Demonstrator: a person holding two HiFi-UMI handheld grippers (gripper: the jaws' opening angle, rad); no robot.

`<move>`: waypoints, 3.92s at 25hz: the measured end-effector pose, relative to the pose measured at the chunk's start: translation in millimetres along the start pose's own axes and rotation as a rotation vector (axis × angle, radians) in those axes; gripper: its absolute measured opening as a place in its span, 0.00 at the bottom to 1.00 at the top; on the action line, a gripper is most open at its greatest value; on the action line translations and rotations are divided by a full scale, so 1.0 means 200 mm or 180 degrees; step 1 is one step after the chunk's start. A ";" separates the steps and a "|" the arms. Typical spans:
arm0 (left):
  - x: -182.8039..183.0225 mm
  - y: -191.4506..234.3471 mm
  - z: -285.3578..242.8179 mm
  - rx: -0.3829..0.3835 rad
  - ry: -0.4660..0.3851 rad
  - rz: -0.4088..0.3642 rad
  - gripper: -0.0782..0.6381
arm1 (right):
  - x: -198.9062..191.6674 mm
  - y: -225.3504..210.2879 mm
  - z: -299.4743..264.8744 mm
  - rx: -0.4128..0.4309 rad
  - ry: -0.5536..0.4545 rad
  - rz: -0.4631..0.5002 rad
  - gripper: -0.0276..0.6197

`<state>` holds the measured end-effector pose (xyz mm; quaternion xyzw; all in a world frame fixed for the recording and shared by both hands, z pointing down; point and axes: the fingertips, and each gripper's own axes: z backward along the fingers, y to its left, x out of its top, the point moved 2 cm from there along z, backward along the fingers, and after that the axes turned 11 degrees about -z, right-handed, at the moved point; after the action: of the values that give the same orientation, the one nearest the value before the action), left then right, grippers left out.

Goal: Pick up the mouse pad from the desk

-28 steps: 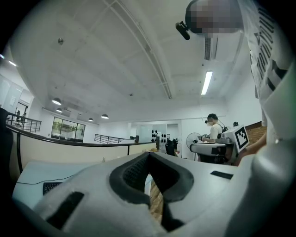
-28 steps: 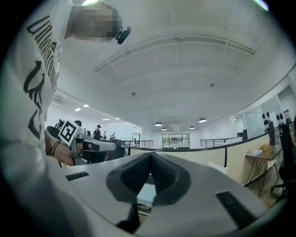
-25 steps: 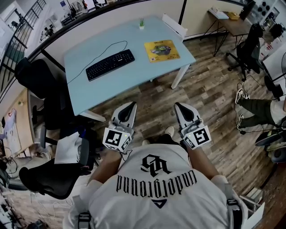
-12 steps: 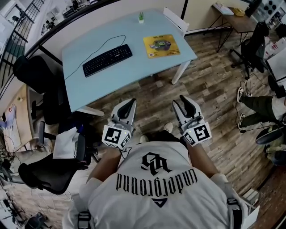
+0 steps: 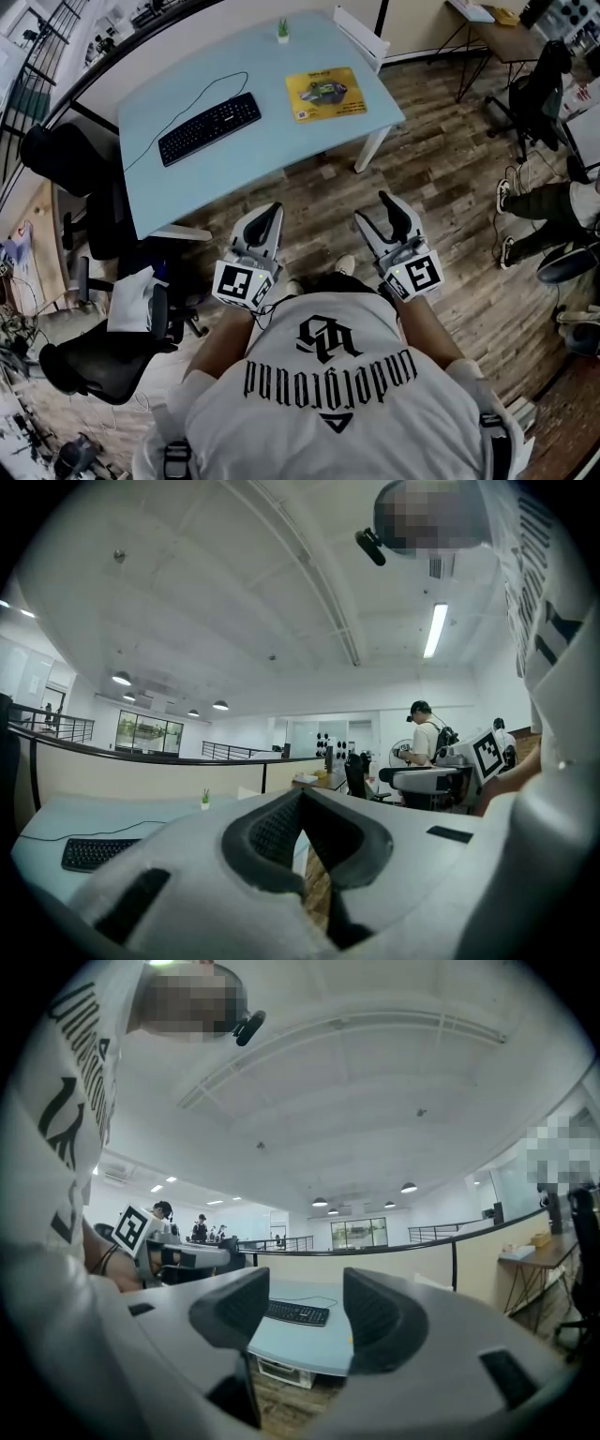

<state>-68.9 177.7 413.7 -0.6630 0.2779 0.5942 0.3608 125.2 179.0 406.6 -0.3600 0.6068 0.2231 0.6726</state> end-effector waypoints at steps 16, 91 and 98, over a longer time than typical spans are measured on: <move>0.03 -0.21 -0.49 -0.0080 0.0053 -0.0060 0.12 | 0.08 -0.43 0.08 0.0219 0.0054 0.0041 0.61; -0.39 1.32 -1.60 -0.0331 0.0262 0.0151 0.12 | -0.07 -1.33 -1.75 -0.0343 0.0667 -0.0354 0.59; -0.56 1.35 -1.76 -0.0236 0.0460 0.0352 0.12 | -0.27 -1.54 -1.81 -0.0365 0.0971 -0.0416 0.59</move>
<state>-93.6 -272.1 495.2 -0.7007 0.3172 0.5737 0.2816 105.8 -285.4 522.7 -0.4661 0.6635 0.1560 0.5641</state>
